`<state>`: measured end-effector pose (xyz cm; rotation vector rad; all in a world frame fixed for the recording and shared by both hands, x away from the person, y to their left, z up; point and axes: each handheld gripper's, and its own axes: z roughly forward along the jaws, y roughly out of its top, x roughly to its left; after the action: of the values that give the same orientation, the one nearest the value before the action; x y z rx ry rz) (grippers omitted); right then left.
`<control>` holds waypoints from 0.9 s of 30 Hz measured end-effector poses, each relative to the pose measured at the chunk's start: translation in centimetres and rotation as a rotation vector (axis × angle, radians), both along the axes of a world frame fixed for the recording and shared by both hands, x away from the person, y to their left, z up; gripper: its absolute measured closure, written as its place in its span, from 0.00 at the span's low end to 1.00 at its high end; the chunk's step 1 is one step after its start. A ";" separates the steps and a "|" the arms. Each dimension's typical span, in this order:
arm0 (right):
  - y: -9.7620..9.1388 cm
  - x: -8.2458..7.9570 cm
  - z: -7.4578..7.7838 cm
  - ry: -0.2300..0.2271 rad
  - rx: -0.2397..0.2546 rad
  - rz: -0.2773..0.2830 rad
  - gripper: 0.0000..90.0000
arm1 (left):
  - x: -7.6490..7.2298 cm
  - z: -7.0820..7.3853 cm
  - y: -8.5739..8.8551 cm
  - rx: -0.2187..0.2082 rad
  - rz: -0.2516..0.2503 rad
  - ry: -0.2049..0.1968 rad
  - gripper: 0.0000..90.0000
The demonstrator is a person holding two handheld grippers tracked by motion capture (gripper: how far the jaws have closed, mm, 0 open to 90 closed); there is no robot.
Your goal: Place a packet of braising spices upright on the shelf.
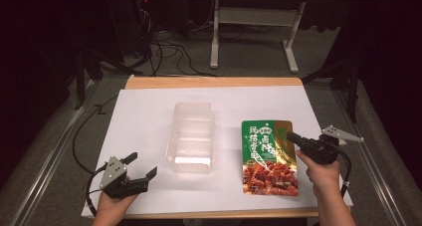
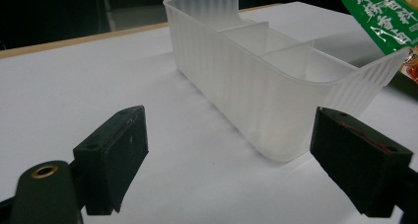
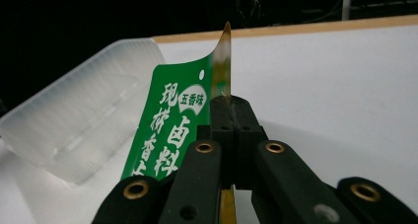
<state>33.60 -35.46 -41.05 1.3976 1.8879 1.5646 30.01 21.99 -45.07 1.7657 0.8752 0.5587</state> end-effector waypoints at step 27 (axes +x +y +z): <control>1.9 -2.6 5.8 -0.354 0.017 -0.133 1.00 | 0.1 -0.2 0.1 0.005 -0.005 0.007 0.17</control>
<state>31.03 -33.59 -35.23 1.1356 1.5459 1.6388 30.16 22.06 -45.23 1.7749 0.8747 0.5526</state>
